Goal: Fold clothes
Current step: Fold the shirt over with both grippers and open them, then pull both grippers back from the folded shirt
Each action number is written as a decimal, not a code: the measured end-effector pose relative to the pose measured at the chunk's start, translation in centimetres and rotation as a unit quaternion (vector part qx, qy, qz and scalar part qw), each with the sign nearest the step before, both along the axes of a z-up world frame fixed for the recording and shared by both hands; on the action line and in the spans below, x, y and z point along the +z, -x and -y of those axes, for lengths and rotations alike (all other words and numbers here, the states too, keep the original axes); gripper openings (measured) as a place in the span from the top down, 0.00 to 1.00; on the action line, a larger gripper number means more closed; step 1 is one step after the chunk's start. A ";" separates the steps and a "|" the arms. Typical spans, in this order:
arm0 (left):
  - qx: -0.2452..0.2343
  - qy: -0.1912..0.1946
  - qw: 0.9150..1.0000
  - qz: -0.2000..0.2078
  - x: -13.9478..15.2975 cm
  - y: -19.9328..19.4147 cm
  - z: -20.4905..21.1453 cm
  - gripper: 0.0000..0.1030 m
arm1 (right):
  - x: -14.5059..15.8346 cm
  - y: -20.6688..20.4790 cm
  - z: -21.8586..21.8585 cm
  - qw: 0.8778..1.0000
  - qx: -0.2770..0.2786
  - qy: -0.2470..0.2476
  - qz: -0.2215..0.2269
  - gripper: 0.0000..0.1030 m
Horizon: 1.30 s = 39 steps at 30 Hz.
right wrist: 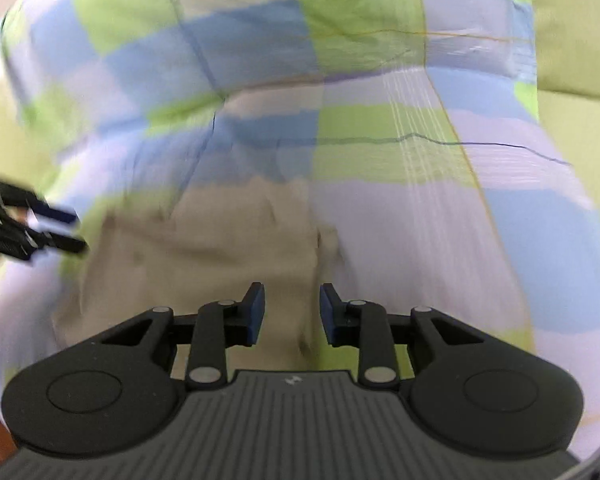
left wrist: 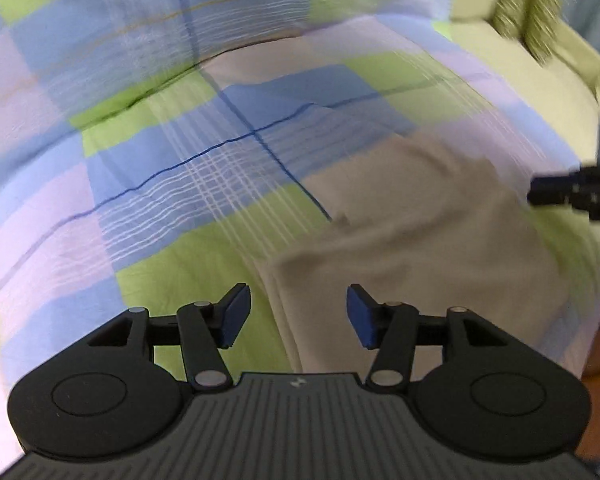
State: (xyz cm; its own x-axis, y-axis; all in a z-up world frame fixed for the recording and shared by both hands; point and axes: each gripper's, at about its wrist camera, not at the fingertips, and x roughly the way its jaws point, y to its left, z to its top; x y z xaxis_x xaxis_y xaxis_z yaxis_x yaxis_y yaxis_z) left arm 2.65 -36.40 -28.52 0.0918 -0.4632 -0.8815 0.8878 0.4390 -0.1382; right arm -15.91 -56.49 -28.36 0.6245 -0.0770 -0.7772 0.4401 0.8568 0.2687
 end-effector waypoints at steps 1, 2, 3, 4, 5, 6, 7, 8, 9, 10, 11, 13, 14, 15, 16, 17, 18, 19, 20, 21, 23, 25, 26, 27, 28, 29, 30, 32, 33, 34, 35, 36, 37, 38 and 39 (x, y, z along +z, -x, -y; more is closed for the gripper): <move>0.005 0.007 1.000 -0.009 -0.3 -0.3 -0.1 0.48 | -0.6 -0.6 0.6 1.000 -0.003 -0.004 0.005 0.75; 0.001 0.010 1.000 -0.006 -0.5 -0.5 0.2 0.48 | -0.9 -0.7 0.8 1.000 0.000 -0.002 0.005 0.75; -0.003 0.013 1.000 -0.003 -0.8 -0.6 0.5 0.50 | -1.2 -0.8 0.9 1.000 0.002 0.000 0.005 0.75; -0.012 0.018 1.000 0.000 -1.0 -0.7 1.0 0.54 | -1.5 -0.9 1.1 1.000 0.005 0.002 0.005 0.75; -0.015 0.021 1.000 -0.001 -1.2 -0.8 1.2 0.55 | -1.2 -0.7 0.9 1.000 0.008 0.002 0.007 0.75; -0.020 0.022 1.000 -0.007 -1.5 -0.9 1.5 0.55 | -1.4 -1.0 1.0 1.000 0.015 0.000 0.013 0.75; -0.024 0.022 0.999 -0.012 -1.9 -1.0 1.9 0.56 | -1.6 -1.3 1.2 1.000 0.018 -0.001 0.014 0.75; -0.026 0.022 0.999 -0.011 -2.1 -1.0 1.9 0.58 | -1.5 -1.4 1.0 1.000 0.021 -0.003 0.013 0.75; -0.027 0.022 0.999 -0.010 -2.3 -1.0 1.9 0.63 | -1.7 -1.6 1.1 1.000 0.024 -0.004 0.011 0.75; -0.028 0.022 0.999 -0.008 -2.6 -1.0 1.9 0.67 | -1.8 -1.8 1.1 1.000 0.027 -0.004 0.010 0.75; -0.030 0.026 0.999 -0.007 -2.6 -1.0 1.9 0.71 | -1.9 -2.0 1.2 1.000 0.030 -0.004 0.008 0.75; -0.034 0.032 0.999 -0.005 -2.5 -1.0 1.7 0.86 | -2.4 -2.4 1.3 0.999 0.038 -0.004 -0.003 0.84; -0.036 0.034 0.999 -0.003 -2.6 -1.0 1.8 0.90 | -2.5 -2.4 1.2 0.999 0.045 -0.003 0.001 0.95; -0.045 0.036 0.998 0.005 -2.5 -0.8 1.7 0.93 | -2.4 -2.4 1.1 0.999 0.053 0.001 0.007 0.96; -0.056 0.041 0.997 0.019 -2.3 -0.4 1.6 0.94 | -2.2 -2.4 0.9 0.998 0.061 0.004 0.014 0.96; -0.060 0.044 0.997 0.032 -2.2 -0.1 1.5 0.94 | -1.9 -2.3 0.6 0.998 0.066 0.010 0.020 0.97; -0.065 0.047 0.996 0.045 -2.2 0.2 1.3 0.95 | -1.6 -2.2 0.4 0.997 0.071 0.016 0.026 0.97; -0.059 0.051 0.996 0.048 -2.2 0.2 1.1 0.95 | -1.2 -2.3 0.2 0.997 0.072 0.024 0.031 0.97; -0.054 0.054 0.996 0.050 -2.2 0.2 0.9 0.95 | -1.1 -2.3 0.1 0.997 0.070 0.029 0.033 0.97; -0.046 0.055 0.996 0.046 -2.4 0.0 0.8 0.95 | -0.8 -2.5 0.2 0.997 0.062 0.035 0.037 0.97; -0.027 0.059 0.997 0.033 -2.7 -0.5 0.9 0.95 | -0.9 -3.0 0.6 0.997 0.054 0.040 0.036 0.97; -0.017 0.048 0.998 0.024 -3.3 -0.9 1.4 0.91 | -1.4 -3.8 0.8 0.997 0.052 0.047 0.024 0.97; -0.013 0.037 0.999 0.020 -3.8 -1.0 1.8 0.89 | -1.7 -4.0 0.8 0.997 0.053 0.048 0.017 0.97; -0.012 0.036 0.999 0.020 -3.9 -1.1 2.0 0.82 | -2.5 -4.5 0.8 0.997 0.055 0.049 -0.002 0.98; -0.005 0.031 0.999 0.016 -4.0 -1.5 2.3 0.78 | -3.3 -4.7 0.6 0.997 0.054 0.050 -0.016 0.98; 0.002 0.030 1.000 0.006 -3.8 -2.0 2.3 0.76 | -3.7 -4.9 0.6 0.997 0.050 0.047 -0.024 0.98; 0.009 0.029 1.000 -0.004 -3.6 -2.5 2.2 0.69 | -4.1 -5.0 0.6 0.998 0.045 0.044 -0.031 0.97; 0.030 0.024 0.999 -0.003 -2.5 -3.4 1.7 0.69 | -3.7 -5.2 0.8 0.998 0.022 0.044 -0.033 0.85; 0.034 0.019 0.999 0.003 -2.0 -3.6 1.6 0.69 | -3.0 -5.2 1.0 0.998 0.000 0.050 -0.034 0.69; 0.026 0.012 0.999 0.014 -1.1 -3.5 1.4 0.70 | -2.1 -5.1 1.0 0.997 -0.020 0.065 -0.036 0.63; 0.023 0.009 1.000 0.017 -0.8 -3.4 1.4 0.70 | -1.6 -5.0 1.0 0.996 -0.027 0.072 -0.033 0.63; 0.008 0.005 1.000 0.014 -0.3 -2.6 1.6 0.70 | -0.3 -4.5 0.7 0.996 -0.036 0.075 -0.013 0.63; -0.006 0.000 1.000 0.010 0.2 -1.8 1.9 0.69 | 0.3 -4.1 0.4 0.997 -0.037 0.063 0.006 0.65; -0.023 -0.008 1.000 0.006 -0.1 -0.5 2.5 0.69 | 1.0 -3.7 0.1 0.998 -0.037 0.050 0.025 0.69; -0.025 -0.010 1.000 0.006 -0.4 -0.1 2.4 0.68 | 0.8 -3.9 -0.5 0.999 -0.021 0.028 0.028 0.81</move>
State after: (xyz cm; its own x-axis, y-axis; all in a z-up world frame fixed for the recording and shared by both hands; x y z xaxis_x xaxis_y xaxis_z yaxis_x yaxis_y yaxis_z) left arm 2.79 -38.76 -28.91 0.0797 -0.4490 -0.8900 0.9103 0.3965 -0.1185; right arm -12.04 -55.96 -27.52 0.6629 -0.1456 -0.7344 0.4610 0.8523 0.2471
